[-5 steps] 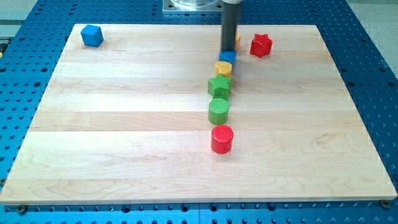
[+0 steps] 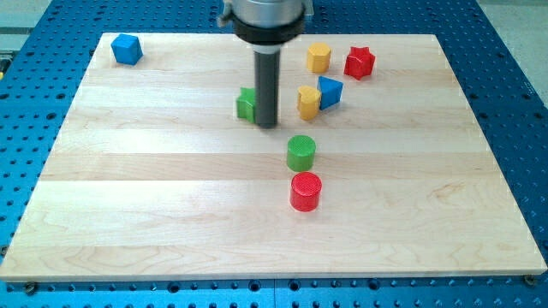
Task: Move the green star to the top left of the heart
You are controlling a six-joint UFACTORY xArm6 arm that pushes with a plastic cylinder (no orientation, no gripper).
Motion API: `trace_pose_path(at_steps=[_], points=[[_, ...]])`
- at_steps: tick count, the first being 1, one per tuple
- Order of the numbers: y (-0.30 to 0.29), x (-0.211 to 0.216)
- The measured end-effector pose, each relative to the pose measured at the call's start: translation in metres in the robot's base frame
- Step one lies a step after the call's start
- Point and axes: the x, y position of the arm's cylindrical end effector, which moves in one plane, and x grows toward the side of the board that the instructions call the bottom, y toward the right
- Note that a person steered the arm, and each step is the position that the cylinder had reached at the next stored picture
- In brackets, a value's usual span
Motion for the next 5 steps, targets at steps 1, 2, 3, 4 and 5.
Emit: trace_pose_path(at_steps=[1,2,3,4,5], points=[[0.007,-0.028],[0.001,0.015],[0.0,0.0],[0.0,-0.042],[-0.027,0.003]])
